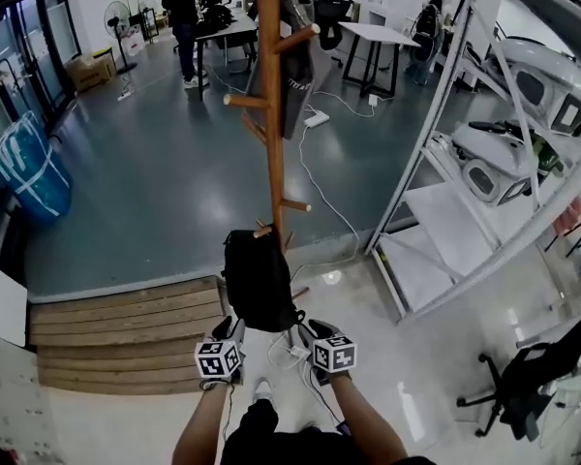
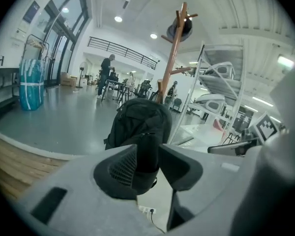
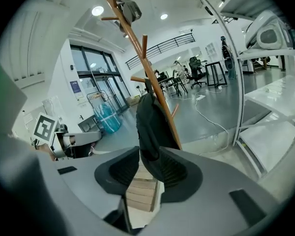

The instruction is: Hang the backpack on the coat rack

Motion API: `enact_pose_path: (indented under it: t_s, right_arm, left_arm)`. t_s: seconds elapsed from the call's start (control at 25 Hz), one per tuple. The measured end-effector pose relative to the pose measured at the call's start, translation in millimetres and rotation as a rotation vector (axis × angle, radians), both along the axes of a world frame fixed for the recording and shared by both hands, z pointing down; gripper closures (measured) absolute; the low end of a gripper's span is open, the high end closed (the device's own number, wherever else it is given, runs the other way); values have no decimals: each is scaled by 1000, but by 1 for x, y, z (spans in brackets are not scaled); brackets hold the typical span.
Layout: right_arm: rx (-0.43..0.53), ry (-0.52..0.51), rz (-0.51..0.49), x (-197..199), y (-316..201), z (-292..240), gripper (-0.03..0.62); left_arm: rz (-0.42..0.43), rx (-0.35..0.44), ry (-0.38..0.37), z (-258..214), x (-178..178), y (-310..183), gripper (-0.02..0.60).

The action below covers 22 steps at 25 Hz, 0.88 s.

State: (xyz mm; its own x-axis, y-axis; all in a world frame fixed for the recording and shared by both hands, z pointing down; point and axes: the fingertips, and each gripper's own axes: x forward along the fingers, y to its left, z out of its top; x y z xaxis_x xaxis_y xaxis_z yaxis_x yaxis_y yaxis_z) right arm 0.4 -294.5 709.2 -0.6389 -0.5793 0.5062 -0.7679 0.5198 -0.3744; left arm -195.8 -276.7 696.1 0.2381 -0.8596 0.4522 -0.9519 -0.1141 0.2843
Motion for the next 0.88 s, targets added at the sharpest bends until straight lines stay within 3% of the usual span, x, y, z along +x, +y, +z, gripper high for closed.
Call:
enact_pose_path:
  t_s: [0.32,0.6,0.88]
  right_arm:
    - [42,-25,8,41,58,-32,521]
    - [88,-31,-6,62,104,-62,577]
    - [130,-65,-39,59,154,-99,580]
  left_arm:
    - [-87,142,-74,-56,43,84,531]
    - [-104,188,-169,-91,84,159,560]
    - [-128,246,-128,-131,100,209,560]
